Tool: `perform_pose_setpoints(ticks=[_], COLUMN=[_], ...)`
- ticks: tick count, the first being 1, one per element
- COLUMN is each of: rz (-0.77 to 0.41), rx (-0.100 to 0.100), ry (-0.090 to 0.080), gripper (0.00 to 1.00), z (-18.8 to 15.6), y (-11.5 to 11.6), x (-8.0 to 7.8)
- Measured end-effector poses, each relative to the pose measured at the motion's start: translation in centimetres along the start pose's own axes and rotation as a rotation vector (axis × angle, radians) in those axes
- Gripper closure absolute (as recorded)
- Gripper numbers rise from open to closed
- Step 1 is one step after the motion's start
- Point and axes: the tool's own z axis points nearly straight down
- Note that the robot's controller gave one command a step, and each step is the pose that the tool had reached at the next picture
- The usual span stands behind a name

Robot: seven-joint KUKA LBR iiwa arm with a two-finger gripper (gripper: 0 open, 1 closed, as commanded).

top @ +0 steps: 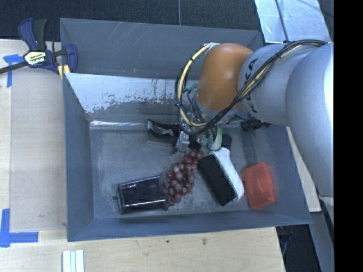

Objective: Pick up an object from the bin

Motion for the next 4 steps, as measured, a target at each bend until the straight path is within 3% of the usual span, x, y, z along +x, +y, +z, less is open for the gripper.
perform_pose_setpoints(ticks=[4], rz=[0.000], rx=[0.004], ry=[0.014], gripper=[1.00], z=[-5.1], y=[-0.1], x=[0.3])
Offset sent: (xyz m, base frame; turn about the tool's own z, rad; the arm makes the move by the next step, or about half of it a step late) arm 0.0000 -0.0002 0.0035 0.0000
